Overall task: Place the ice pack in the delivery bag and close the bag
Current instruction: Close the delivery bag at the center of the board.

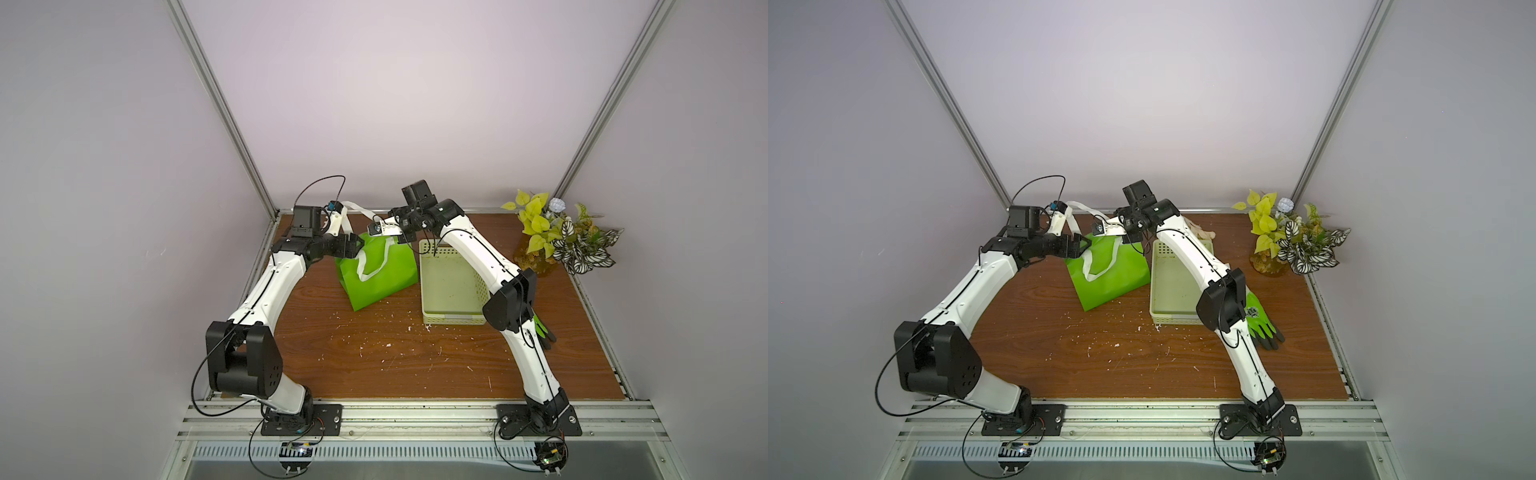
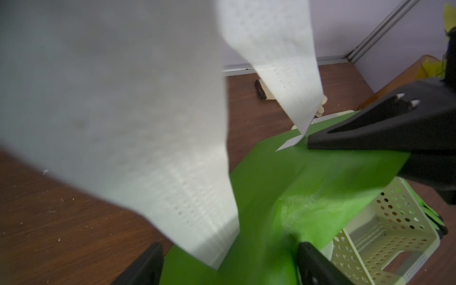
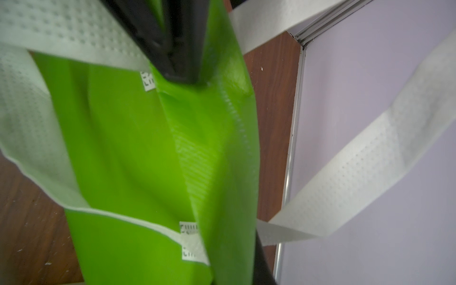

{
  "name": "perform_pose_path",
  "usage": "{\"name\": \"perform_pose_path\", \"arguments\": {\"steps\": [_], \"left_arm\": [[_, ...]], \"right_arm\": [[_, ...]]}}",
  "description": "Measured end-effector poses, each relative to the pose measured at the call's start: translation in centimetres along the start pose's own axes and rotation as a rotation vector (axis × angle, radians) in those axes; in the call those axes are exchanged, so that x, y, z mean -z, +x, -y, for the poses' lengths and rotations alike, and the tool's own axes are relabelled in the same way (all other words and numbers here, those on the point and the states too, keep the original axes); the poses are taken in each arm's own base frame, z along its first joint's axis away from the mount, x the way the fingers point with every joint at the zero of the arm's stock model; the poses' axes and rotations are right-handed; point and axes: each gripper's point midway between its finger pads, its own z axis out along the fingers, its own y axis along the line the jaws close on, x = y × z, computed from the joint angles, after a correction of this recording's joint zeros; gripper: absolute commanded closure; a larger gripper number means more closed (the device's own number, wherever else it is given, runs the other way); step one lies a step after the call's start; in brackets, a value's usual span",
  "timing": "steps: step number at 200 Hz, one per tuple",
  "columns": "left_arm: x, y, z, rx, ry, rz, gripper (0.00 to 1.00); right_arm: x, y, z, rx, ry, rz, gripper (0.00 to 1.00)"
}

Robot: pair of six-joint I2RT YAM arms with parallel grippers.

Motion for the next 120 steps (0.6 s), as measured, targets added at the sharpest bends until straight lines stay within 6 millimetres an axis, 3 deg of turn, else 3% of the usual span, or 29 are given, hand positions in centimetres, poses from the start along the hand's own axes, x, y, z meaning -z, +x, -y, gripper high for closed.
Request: {"name": "perform_pose_path", "arguments": {"steps": [34, 120], "left_arm": [[0.1, -0.1, -0.7, -0.031, -0.060, -0.014, 0.09], [0.5, -0.2, 0.4, -0.024, -0.011, -0.026, 0.01]], "right_arm": [[-0.1, 0.0, 0.0, 0.001, 0.004, -0.007, 1.00], [-0.2, 0.3, 0.3, 0.003, 0.019, -0.026, 1.00]]}}
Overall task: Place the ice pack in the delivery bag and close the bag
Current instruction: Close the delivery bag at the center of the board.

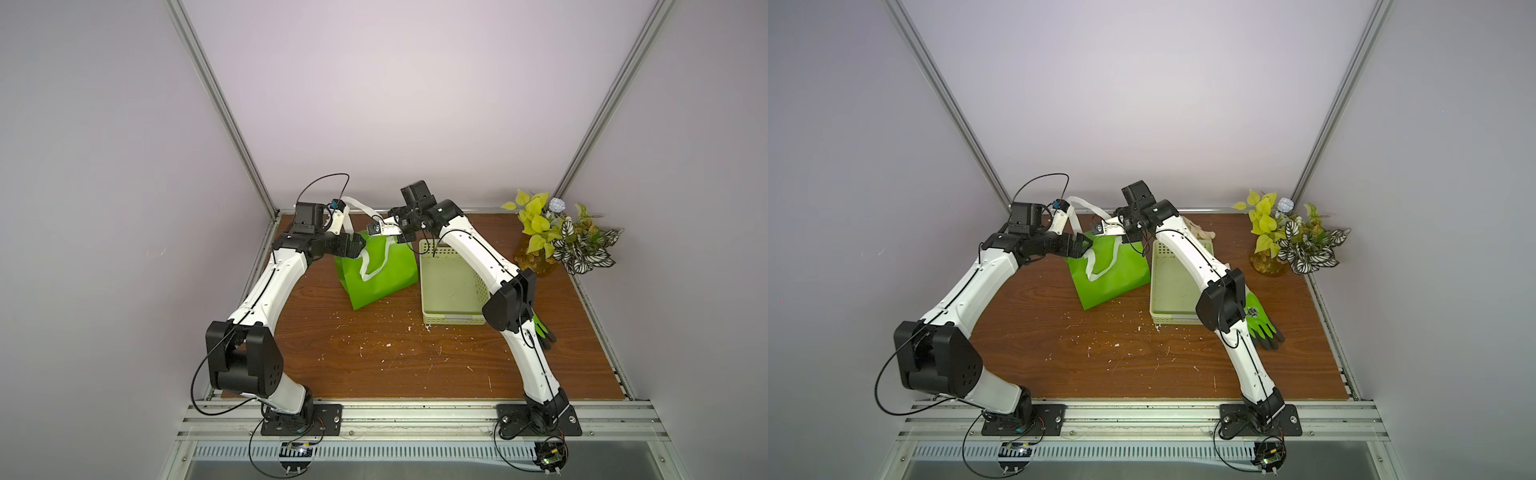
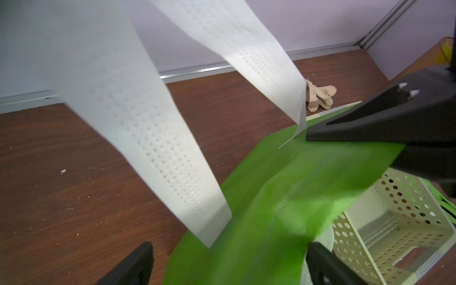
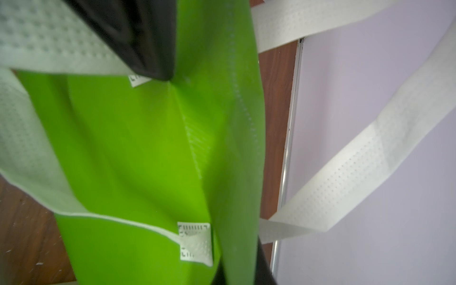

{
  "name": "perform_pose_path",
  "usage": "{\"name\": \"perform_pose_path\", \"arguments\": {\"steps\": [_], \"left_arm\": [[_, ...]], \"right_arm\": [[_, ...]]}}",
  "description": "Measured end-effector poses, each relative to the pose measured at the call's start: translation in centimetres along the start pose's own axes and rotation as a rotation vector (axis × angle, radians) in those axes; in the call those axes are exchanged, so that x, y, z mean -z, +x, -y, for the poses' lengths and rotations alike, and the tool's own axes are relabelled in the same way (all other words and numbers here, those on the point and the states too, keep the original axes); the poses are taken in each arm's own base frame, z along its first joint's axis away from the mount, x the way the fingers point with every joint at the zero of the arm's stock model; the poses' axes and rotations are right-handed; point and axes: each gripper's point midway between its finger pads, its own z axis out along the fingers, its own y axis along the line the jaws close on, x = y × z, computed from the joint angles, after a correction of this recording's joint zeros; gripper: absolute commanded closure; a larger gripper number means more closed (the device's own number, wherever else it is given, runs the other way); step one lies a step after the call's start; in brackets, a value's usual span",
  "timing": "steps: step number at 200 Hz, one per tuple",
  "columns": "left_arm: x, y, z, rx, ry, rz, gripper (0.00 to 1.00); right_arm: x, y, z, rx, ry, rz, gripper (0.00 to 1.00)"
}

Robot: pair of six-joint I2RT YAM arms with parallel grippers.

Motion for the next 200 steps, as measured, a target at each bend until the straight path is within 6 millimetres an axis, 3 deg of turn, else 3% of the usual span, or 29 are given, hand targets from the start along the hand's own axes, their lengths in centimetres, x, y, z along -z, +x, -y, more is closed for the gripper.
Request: {"name": "perform_pose_path", "arguments": {"steps": [42, 101, 139, 164, 200], "left_arm": [[0.2, 0.3, 0.4, 0.007, 0.017, -0.011, 0.09], [0.9, 1.1, -0.2, -0.025, -0.038, -0.025, 0.49], [1.0, 1.2, -0.8, -0.046, -0.073, -0.030, 0.58], [1.0, 1.3, -0.8, -0.064, -0.076, -0.032, 0.65], [1.1, 1.3, -1.1, -0.110, -0.095, -0.036, 0.77]], "right_arm": [[0.0, 0.0, 0.1, 0.000, 0.003, 0.001, 1.00], [0.0, 0.0, 0.1, 0.000, 0.005, 0.000, 1.00], [0.0, 0.0, 0.2, 0.000, 0.009, 0.001, 1.00], [0.0, 0.0, 0.2, -0.006, 0.009, 0.003, 0.85], [0.7, -0.2, 0.4, -0.018, 0.010, 0.020, 0.54]]}}
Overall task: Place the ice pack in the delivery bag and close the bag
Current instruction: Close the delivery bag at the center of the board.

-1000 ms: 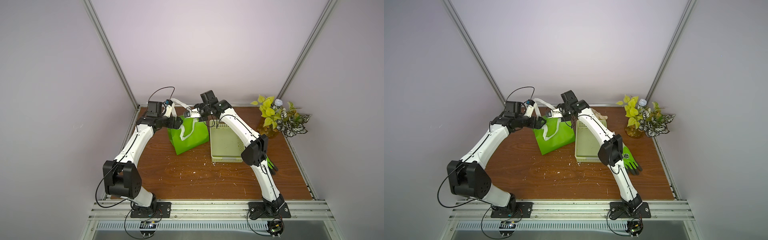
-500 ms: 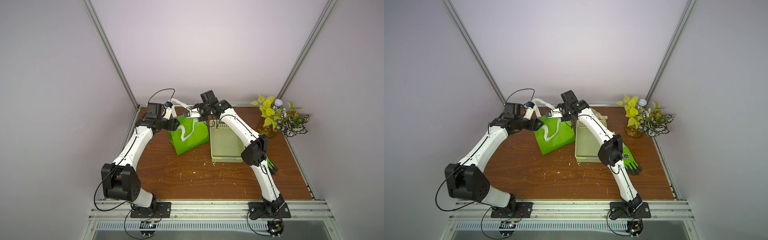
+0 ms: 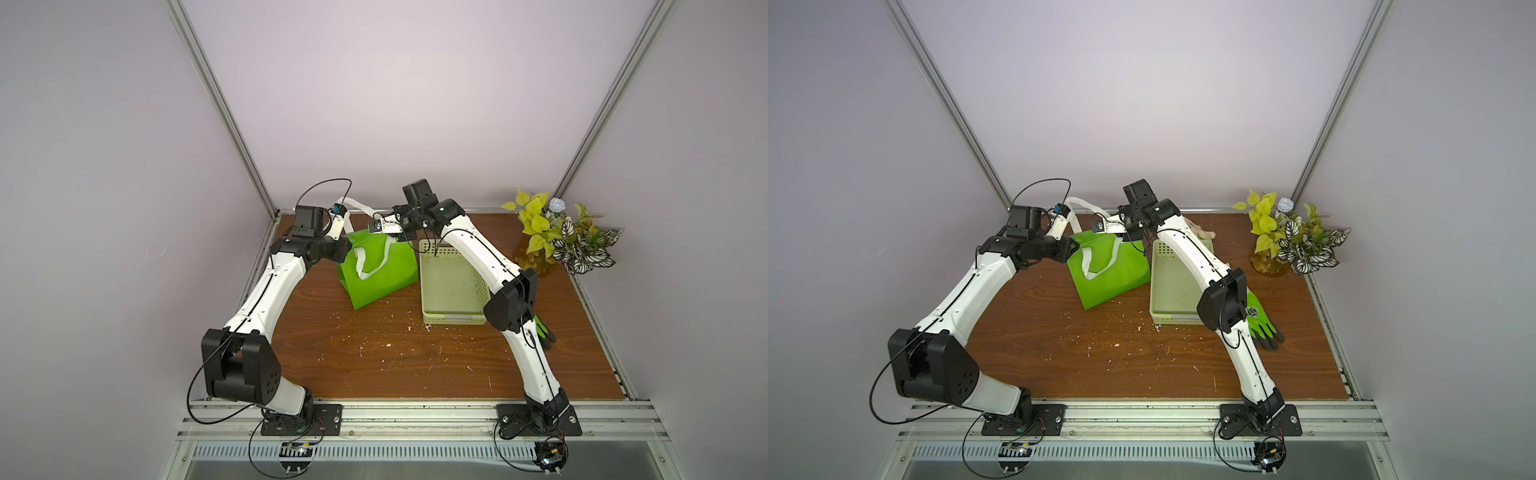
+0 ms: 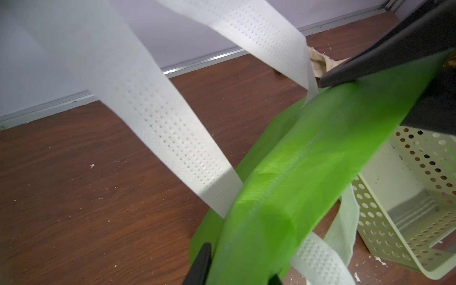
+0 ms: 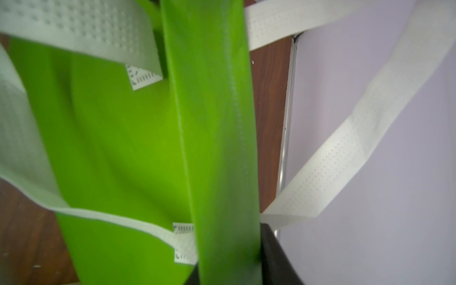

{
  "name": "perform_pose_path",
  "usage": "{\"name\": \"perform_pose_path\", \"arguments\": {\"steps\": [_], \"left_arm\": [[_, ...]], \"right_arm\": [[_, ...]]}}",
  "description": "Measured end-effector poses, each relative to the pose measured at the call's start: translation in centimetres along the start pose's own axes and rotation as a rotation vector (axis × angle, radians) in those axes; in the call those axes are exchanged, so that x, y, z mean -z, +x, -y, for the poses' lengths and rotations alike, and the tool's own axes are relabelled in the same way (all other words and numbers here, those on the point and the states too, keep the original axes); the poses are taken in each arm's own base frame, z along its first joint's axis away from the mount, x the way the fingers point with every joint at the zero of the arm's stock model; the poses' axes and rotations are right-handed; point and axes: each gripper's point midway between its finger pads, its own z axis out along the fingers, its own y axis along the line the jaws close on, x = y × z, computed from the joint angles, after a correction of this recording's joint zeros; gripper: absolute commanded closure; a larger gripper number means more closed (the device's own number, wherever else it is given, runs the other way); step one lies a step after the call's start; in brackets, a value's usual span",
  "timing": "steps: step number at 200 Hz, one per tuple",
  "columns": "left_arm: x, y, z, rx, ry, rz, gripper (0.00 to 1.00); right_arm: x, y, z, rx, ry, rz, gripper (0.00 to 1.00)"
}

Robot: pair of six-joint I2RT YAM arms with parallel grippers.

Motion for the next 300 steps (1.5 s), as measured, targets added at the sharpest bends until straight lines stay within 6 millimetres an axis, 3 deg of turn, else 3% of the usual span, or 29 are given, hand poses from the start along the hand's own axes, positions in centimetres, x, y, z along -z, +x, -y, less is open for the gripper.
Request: {"name": "perform_pose_path", "arguments": {"steps": [35, 100, 154, 174, 207, 234, 252, 300], "left_arm": [[-0.1, 0.0, -0.1, -0.033, -0.017, -0.005, 0.88], [-0.3, 0.0, 0.4, -0.083, -0.045, -0.012, 0.97], [0.0, -0.3, 1.4, -0.131, -0.053, 0.016, 1.00], [0.4, -0.1, 1.5, -0.136, -0.055, 0.029, 1.00], [0.4, -0.1, 1.5, -0.147, -0.057, 0.038, 1.00], [0.3, 0.1, 1.5, -0.173, -0.065, 0.046, 1.00], [0.5, 0.3, 1.6, -0.198, -0.067, 0.060, 1.00], [1.0, 0.3, 2.4, -0.279, -0.037, 0.104, 1.00]], "right_arm": [[1.3, -1.1, 0.2, -0.017, -0.008, 0.062, 0.35], [6.2, -4.8, 2.5, -0.021, 0.052, 0.207, 0.23], [5.9, -6.2, 4.3, -0.103, 0.109, 0.287, 0.26], [5.4, -6.7, 5.0, -0.127, 0.134, 0.313, 0.22], [4.8, -7.3, 3.4, -0.115, 0.055, 0.356, 0.14], [4.7, -6.2, 1.3, -0.105, -0.037, 0.332, 0.02], [4.8, -4.4, 0.6, -0.119, -0.077, 0.297, 0.01], [4.9, 0.0, 1.6, -0.107, -0.035, 0.161, 0.01]]}}
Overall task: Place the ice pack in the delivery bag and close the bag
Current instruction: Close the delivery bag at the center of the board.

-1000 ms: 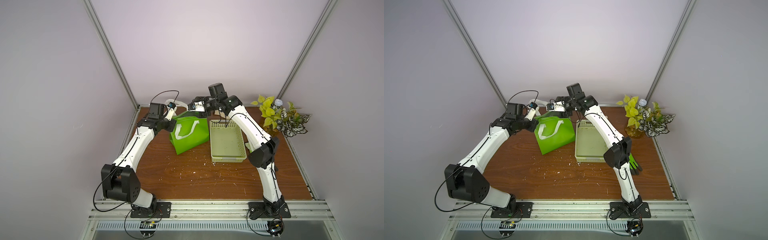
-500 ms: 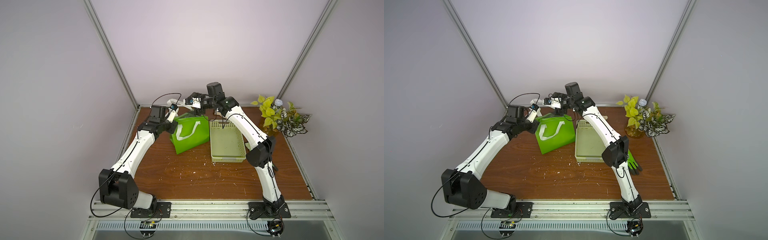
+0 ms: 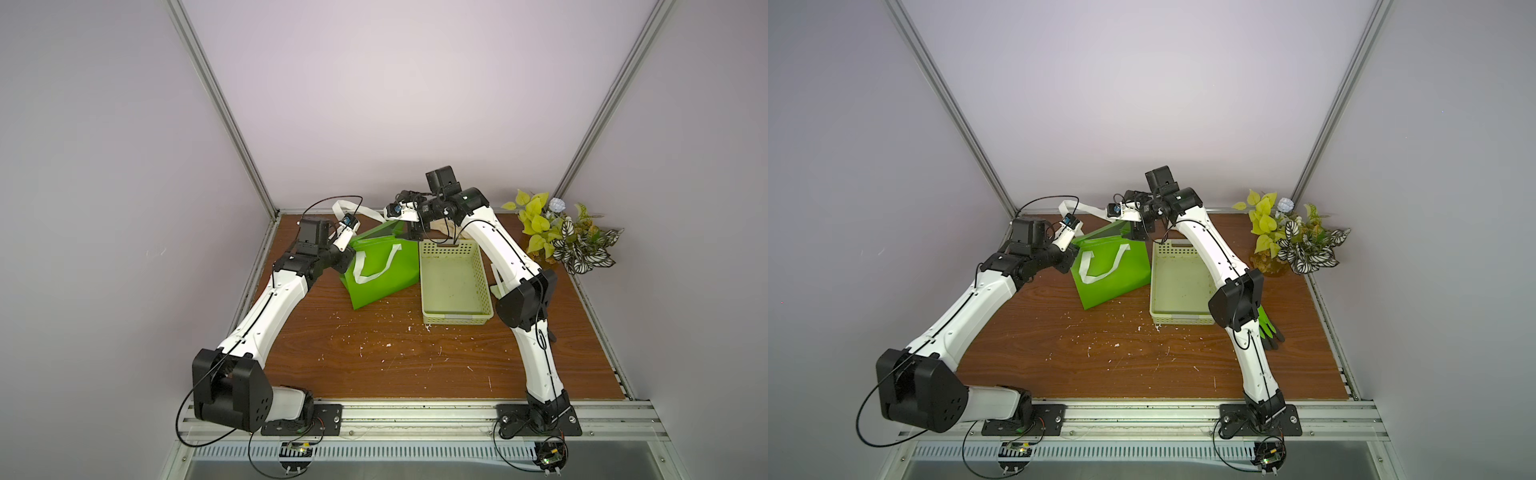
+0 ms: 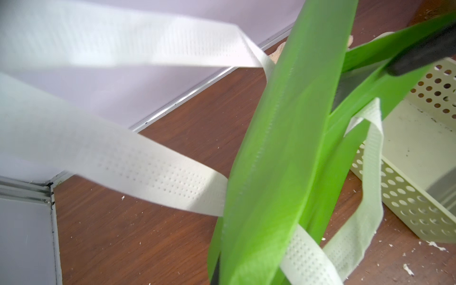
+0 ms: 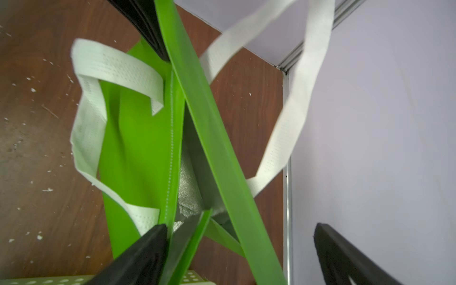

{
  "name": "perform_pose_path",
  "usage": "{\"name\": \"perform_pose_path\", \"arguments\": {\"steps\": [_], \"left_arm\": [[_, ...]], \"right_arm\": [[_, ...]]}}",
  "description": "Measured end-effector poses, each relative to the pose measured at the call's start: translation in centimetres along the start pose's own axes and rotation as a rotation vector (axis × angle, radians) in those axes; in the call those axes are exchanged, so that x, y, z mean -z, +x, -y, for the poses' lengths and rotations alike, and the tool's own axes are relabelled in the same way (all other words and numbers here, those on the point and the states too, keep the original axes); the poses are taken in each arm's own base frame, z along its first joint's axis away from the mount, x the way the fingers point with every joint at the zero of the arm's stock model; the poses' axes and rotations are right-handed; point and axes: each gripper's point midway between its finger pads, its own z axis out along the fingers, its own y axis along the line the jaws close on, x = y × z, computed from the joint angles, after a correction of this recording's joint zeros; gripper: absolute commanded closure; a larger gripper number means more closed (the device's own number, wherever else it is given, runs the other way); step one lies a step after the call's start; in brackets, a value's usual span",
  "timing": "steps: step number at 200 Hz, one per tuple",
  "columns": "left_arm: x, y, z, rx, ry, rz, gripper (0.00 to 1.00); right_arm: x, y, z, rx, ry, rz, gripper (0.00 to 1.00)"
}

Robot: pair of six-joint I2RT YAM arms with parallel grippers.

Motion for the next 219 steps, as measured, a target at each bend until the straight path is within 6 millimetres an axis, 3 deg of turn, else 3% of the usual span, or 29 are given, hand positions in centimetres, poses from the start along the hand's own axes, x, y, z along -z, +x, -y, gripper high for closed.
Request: {"name": "perform_pose_path", "arguments": {"steps": [41, 88, 113, 150, 176, 197, 219], "left_arm": [[0.3, -0.4, 0.5, -0.035, 0.021, 0.033, 1.00], [2.3, -1.1, 1.8, -0.014, 0.066, 0.080, 1.00], [3.8, -1.1, 2.5, 0.033, 0.092, 0.081, 1.00], [5.9, -0.7, 3.9, 0.106, 0.139, 0.070, 1.00], [8.2, -0.9, 4.9, 0.139, 0.168, 0.090, 1.00], [10.0, -1.2, 5.7, 0.164, 0.189, 0.115, 1.00], [11.0, -1.4, 6.5, 0.196, 0.225, 0.133, 1.00]], "right_arm": [[0.0, -0.3, -0.4, 0.014, -0.014, -0.004, 0.01], [0.2, 0.0, -2.8, -0.016, -0.088, -0.011, 0.01], [3.3, -1.3, -3.8, -0.017, -0.087, -0.006, 0.01], [11.0, -5.2, -4.9, 0.004, -0.008, 0.058, 0.01], [15.4, -6.8, -7.3, -0.003, 0.056, 0.125, 0.01], [17.2, -7.1, -10.0, -0.033, 0.074, 0.165, 0.01], [17.5, -6.9, -11.5, -0.081, 0.081, 0.185, 0.01]]}}
